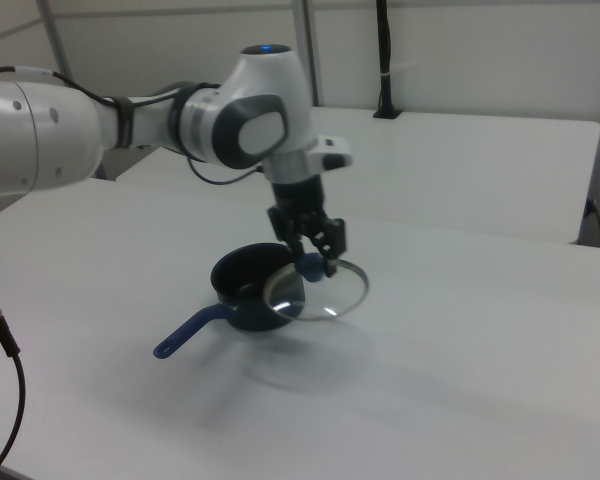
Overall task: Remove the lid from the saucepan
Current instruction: 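Lift the glass lid off the saucepan and carry it aside, then lower the glass lid onto the table beside the saucepan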
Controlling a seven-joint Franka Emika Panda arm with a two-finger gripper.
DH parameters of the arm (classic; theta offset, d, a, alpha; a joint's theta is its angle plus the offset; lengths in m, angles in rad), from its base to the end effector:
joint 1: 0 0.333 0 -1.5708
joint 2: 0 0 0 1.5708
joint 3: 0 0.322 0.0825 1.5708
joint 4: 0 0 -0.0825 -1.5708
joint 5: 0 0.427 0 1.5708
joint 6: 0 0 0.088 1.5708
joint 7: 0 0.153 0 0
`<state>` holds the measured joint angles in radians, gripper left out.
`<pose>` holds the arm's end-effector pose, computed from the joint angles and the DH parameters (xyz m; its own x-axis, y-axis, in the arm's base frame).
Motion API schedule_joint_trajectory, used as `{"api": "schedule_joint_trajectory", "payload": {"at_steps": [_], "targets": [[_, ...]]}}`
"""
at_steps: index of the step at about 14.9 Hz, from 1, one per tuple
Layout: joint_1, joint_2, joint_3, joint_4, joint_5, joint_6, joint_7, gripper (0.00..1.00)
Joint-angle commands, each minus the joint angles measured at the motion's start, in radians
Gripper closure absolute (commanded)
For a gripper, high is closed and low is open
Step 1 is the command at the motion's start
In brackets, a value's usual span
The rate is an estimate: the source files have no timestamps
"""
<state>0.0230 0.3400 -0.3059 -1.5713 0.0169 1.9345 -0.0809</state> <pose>0.6832 -0.1771 0.4031 0.9819 -0.1867 0.0313 -0.1888 -0.9781 0.0873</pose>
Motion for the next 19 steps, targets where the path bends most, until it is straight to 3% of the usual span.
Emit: {"api": "schedule_joint_trajectory", "payload": {"at_steps": [1,5,12,19], "targets": [[-0.001,-0.024,-0.090,-0.045,0.032,0.024,-0.131,0.62],[0.000,-0.058,-0.121,-0.168,0.028,0.087,-0.197,0.62],[-0.003,-0.081,-0.114,-0.363,-0.001,0.271,-0.229,0.62],[-0.008,-0.079,-0.113,-0.391,-0.014,0.317,-0.266,0.62]]}}
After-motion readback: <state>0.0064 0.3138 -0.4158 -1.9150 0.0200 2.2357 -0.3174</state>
